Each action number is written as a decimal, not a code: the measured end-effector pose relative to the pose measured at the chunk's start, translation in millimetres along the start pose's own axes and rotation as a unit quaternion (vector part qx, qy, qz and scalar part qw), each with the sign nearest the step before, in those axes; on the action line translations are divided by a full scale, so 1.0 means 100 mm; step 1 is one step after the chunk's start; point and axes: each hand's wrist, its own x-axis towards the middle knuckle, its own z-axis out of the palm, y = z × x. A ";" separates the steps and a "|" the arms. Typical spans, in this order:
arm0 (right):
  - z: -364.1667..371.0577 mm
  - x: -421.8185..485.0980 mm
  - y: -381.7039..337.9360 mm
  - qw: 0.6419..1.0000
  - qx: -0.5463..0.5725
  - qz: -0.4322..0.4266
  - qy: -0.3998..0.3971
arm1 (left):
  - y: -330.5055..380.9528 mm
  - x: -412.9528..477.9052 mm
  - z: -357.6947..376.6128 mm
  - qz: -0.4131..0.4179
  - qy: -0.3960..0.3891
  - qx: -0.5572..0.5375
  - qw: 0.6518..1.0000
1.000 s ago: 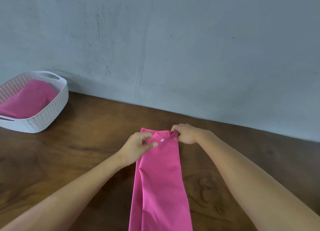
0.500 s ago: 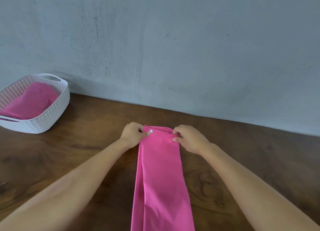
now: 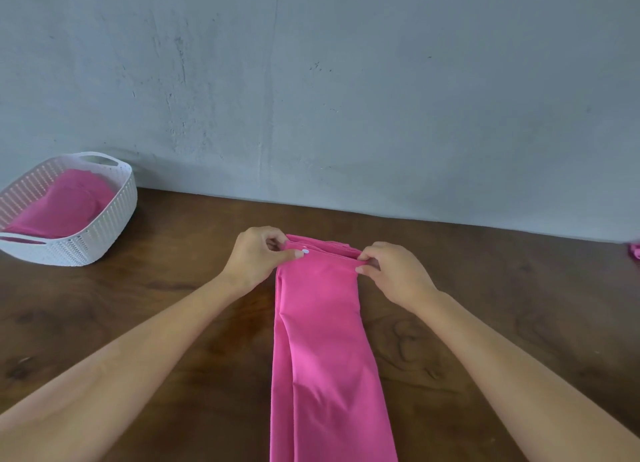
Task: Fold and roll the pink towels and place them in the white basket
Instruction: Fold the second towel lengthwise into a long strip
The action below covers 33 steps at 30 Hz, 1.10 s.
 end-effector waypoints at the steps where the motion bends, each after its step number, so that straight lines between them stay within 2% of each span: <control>1: 0.00 -0.08 -0.02 1.000 0.002 0.003 0.005 | 0.05 -0.06 0.01 0.003 -0.004 -0.010 1.000; 7: 0.15 -0.68 -0.10 1.000 -0.012 0.011 -0.027 | -0.03 -0.43 0.03 -0.032 -0.113 -0.075 0.990; 13: 0.50 -1.12 -0.11 0.998 0.016 0.045 -0.044 | -0.15 -0.80 0.21 -0.050 -0.205 -0.053 0.976; 24: 0.81 -1.85 0.04 0.995 0.075 0.065 0.026 | 0.03 -1.43 0.51 -0.022 -0.162 0.090 0.982; 33: 0.82 -2.84 0.20 0.988 0.139 0.050 0.036 | 0.35 -2.39 0.92 -0.048 -0.133 0.139 0.980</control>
